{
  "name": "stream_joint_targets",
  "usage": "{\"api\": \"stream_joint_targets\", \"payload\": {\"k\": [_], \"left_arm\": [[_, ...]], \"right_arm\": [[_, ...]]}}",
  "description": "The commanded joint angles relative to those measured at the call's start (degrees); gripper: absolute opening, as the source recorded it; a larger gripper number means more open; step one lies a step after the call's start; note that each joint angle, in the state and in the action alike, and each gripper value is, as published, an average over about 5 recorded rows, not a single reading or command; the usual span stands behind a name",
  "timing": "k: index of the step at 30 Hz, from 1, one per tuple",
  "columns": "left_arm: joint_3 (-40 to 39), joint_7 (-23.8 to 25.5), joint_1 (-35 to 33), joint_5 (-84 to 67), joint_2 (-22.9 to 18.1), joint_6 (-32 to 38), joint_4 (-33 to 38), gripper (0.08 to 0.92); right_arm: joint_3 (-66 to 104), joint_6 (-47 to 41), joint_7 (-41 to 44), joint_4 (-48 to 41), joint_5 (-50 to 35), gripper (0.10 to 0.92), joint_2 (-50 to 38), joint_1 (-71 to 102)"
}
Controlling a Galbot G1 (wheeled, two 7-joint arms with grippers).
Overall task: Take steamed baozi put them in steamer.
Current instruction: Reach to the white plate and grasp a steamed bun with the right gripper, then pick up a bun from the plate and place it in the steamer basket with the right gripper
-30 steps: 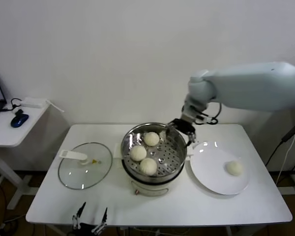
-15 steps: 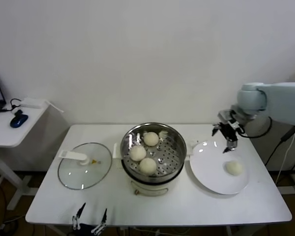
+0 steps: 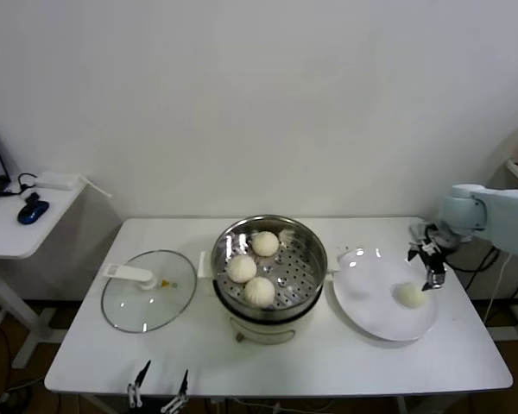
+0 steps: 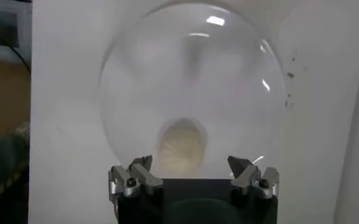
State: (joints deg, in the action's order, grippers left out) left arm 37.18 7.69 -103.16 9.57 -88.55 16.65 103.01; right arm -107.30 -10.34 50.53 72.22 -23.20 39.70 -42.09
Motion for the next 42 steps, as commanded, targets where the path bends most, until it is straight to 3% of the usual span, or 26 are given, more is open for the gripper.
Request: {"api": "stream_joint_targets", "payload": {"k": [1,23,30,37,42], "left_arm": [[0.15,-0.06,-0.12,0.08,-0.12,0.02,-0.31,0.823],[0.55,-0.15,-0.54,0.07,-0.31,0.35,-0.37,0.823],[0.61,-0.19,-0.70,0.10,-0.19,0.46,-0.33,0.823],[0.67,-0.26,-0.73,0.11,-0.03,0.41,-0.07,0.823],[0.25,-0.24,-0.34,0.18,0.16,0.48,-0.40,0.823]], "right_arm": [[11.40,-1.96,-0.23,-7.73,5.07,0.823,-1.39,15.53],[16.53,-1.51,-1.41,-12.88,6.59,0.815,1.69,19.92],[16.21,-1.57,-1.33,-11.77,6.79,0.678,1.56,19.74],[6.92,-1.60,-0.54,-4.79,2.96,0.605,0.63,7.20],[-6.23,-2.65,1.35,6.34,-7.18,0.602,2.16,-11.74]]}}
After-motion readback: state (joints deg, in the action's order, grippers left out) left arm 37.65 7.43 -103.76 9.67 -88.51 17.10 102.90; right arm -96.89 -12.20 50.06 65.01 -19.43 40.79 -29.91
